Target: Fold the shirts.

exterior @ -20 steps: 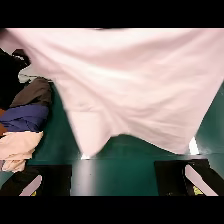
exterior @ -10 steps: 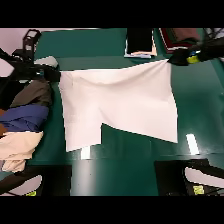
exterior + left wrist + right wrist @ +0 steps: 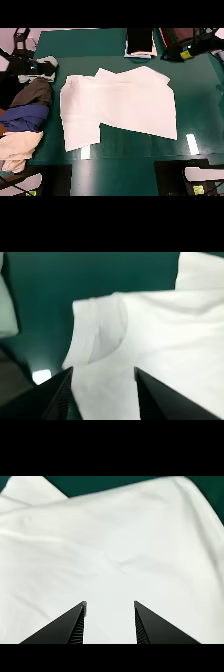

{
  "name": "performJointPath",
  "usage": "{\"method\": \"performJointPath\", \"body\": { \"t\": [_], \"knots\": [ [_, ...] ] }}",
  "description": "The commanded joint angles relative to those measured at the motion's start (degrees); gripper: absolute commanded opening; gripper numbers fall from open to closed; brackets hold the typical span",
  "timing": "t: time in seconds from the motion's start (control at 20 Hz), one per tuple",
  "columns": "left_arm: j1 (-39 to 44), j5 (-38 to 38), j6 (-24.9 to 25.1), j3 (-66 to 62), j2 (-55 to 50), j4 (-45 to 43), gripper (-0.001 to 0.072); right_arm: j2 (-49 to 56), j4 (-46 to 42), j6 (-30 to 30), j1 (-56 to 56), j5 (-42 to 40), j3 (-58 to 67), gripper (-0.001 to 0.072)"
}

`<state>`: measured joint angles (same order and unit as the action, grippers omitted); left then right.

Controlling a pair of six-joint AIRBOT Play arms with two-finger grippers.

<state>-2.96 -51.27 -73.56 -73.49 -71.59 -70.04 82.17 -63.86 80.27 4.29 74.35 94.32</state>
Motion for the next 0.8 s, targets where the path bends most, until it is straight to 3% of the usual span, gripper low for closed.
{"method": "performJointPath", "body": {
  "t": [0.0,0.15,0.25,0.3,0.5,0.7,0.75],
  "knots": [
    [-7.8,-13.5,-1.6,3.0,1.7,0.5,0.0467,-7.6,-0.8,-1.9,5.3,5.0,-12.0,0.0356],
    [-11.8,-14.3,-1.7,11.7,5.4,1.5,0.0467,-17.8,-0.7,-1.9,13.8,6.0,-31.4,0.0357],
    [-12.0,-13.0,-2.7,15.8,7.0,1.5,0.0468,-23.4,-0.8,-2.5,20.9,6.9,-43.7,0.0472],
    [-12.0,-13.2,-2.7,17.0,7.4,2.0,0.0468,-25.5,-0.7,-3.0,24.5,7.1,-49.5,0.0492],
    [-12.0,-13.1,-2.7,17.8,7.4,5.1,0.0467,-30.1,-0.2,-5.5,32.7,6.4,-64.8,0.0489],
    [-12.0,-13.2,-2.6,17.8,7.4,5.9,0.0467,-26.8,1.3,-5.6,30.7,3.0,-69.4,0.0485],
    [-12.0,-13.2,-2.5,17.8,7.4,5.9,0.0467,-25.6,1.7,-5.5,29.3,1.6,-69.4,0.0453]
  ]
}}
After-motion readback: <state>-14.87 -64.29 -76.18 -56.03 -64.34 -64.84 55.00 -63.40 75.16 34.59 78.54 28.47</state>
